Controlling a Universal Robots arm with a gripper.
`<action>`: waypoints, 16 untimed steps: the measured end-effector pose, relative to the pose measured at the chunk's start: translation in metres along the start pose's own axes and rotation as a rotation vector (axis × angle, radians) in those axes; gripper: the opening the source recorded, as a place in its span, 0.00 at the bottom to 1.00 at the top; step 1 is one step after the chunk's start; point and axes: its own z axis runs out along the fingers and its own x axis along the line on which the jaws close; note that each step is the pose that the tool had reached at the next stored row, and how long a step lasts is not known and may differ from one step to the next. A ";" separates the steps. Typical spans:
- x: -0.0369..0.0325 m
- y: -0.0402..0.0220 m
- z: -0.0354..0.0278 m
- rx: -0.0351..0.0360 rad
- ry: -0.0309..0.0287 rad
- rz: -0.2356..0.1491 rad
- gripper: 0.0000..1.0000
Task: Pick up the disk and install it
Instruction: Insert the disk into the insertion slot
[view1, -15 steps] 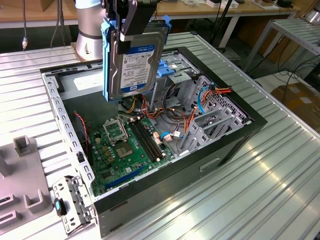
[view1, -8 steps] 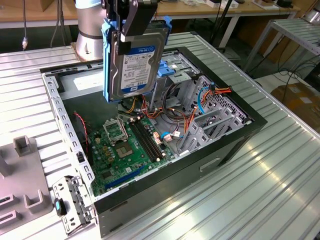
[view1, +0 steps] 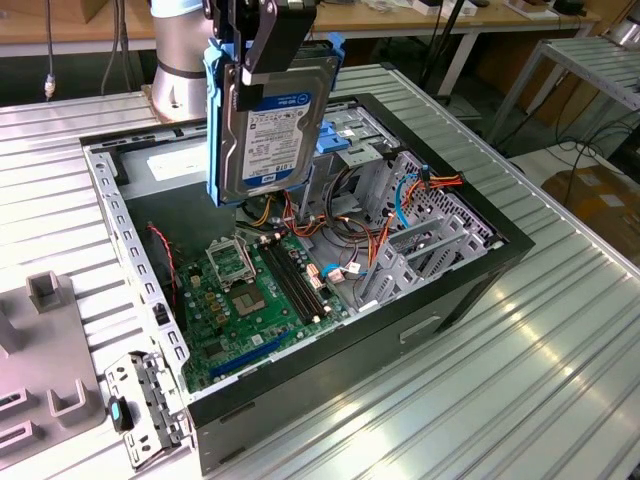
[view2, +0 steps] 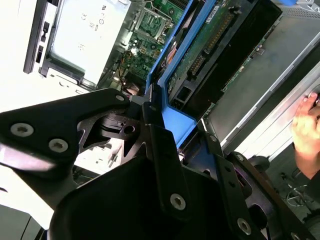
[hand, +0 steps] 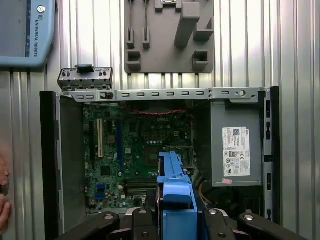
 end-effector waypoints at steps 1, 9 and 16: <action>0.0006 0.0000 0.0000 0.0000 0.0002 0.000 0.37; 0.0019 -0.0015 0.0010 0.0004 0.0139 0.000 0.37; 0.0038 -0.0037 0.0015 0.0006 0.0184 0.000 0.37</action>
